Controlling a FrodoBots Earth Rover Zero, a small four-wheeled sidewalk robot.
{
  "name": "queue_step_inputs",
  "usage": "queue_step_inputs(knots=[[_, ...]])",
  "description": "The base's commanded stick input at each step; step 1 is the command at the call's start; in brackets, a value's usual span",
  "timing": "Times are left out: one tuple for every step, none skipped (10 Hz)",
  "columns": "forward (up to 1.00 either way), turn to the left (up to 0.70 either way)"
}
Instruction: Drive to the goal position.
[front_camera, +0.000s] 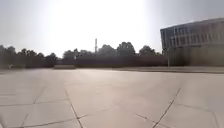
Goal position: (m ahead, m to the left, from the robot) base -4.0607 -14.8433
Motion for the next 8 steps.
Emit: queue_step_inputs(knots=[[0.85, -0.33], [0.98, -0.38], [1.00, -0.14], [1.00, 0.01], [1.00, 0.01], [1.00, 0.01], [1.00, 0.01], [1.00, 0.01]])
